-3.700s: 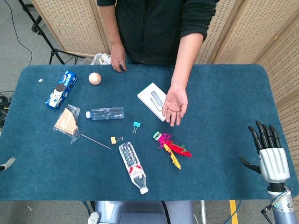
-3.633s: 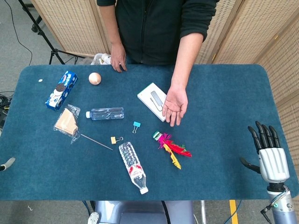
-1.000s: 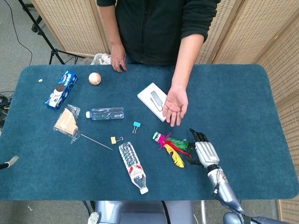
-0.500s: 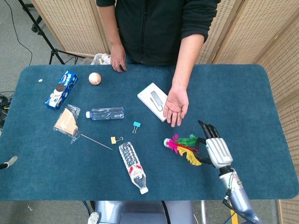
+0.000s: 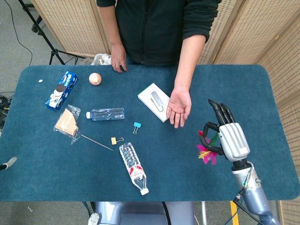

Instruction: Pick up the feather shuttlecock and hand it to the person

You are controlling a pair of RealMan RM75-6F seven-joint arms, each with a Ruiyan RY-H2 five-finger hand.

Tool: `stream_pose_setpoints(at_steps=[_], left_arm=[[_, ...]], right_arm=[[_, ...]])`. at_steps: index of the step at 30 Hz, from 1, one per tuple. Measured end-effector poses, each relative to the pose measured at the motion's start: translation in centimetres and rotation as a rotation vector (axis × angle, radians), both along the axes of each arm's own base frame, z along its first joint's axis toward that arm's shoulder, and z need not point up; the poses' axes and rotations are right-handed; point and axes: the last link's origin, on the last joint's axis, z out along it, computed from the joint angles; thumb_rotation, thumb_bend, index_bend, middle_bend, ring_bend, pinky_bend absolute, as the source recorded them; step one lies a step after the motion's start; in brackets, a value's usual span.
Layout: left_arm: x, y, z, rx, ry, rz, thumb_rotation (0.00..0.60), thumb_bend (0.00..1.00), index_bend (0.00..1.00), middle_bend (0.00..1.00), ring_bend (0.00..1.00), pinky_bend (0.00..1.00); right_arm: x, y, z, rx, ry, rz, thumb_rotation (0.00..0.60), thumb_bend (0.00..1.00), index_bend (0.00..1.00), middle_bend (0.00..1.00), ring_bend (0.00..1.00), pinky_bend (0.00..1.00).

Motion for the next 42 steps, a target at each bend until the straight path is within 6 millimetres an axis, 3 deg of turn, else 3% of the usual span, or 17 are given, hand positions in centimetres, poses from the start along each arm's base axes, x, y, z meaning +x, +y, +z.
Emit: stream_pose_setpoints(at_steps=[11, 25, 31, 36, 39, 40, 42], left_arm=[[-0.1, 0.0, 0.3, 0.004, -0.011, 0.002, 0.6, 0.0, 0.0, 0.0, 0.0, 0.0], [-0.3, 0.1, 0.3, -0.001, -0.013, 0.007, 0.6, 0.0, 0.0, 0.0, 0.0, 0.0], [-0.3, 0.1, 0.4, 0.001, -0.021, 0.008, 0.6, 0.0, 0.0, 0.0, 0.0, 0.0], [-0.4, 0.2, 0.5, 0.0, -0.023, 0.011, 0.6, 0.0, 0.0, 0.0, 0.0, 0.0], [-0.4, 0.2, 0.5, 0.0, -0.025, 0.011, 0.6, 0.0, 0.0, 0.0, 0.0, 0.0], [-0.4, 0.1, 0.6, 0.002, -0.026, 0.01, 0.6, 0.0, 0.0, 0.0, 0.0, 0.0], [-0.5, 0.2, 0.7, 0.006, -0.027, 0.011, 0.6, 0.0, 0.0, 0.0, 0.0, 0.0]], right_arm=[[5.4, -1.7, 2.8, -0.062, 0.003, 0.039, 0.6, 0.85, 0.75, 0.04, 0.0, 0.0], [11.3, -5.0, 2.2, -0.073, 0.022, 0.023, 0.6, 0.85, 0.75, 0.04, 0.0, 0.0], [12.6, -7.2, 1.7, -0.091, 0.058, -0.03, 0.6, 0.84, 0.75, 0.04, 0.0, 0.0], [12.5, -8.5, 1.1, -0.105, 0.066, -0.067, 0.6, 0.82, 0.75, 0.04, 0.0, 0.0], [12.4, -9.0, 0.7, -0.111, 0.076, -0.082, 0.6, 0.78, 0.75, 0.04, 0.0, 0.0], [12.3, -9.2, 0.5, -0.112, 0.081, -0.087, 0.6, 0.71, 0.69, 0.03, 0.0, 0.0], [12.2, -9.4, 0.3, -0.114, 0.087, -0.093, 0.6, 0.47, 0.47, 0.01, 0.0, 0.0]])
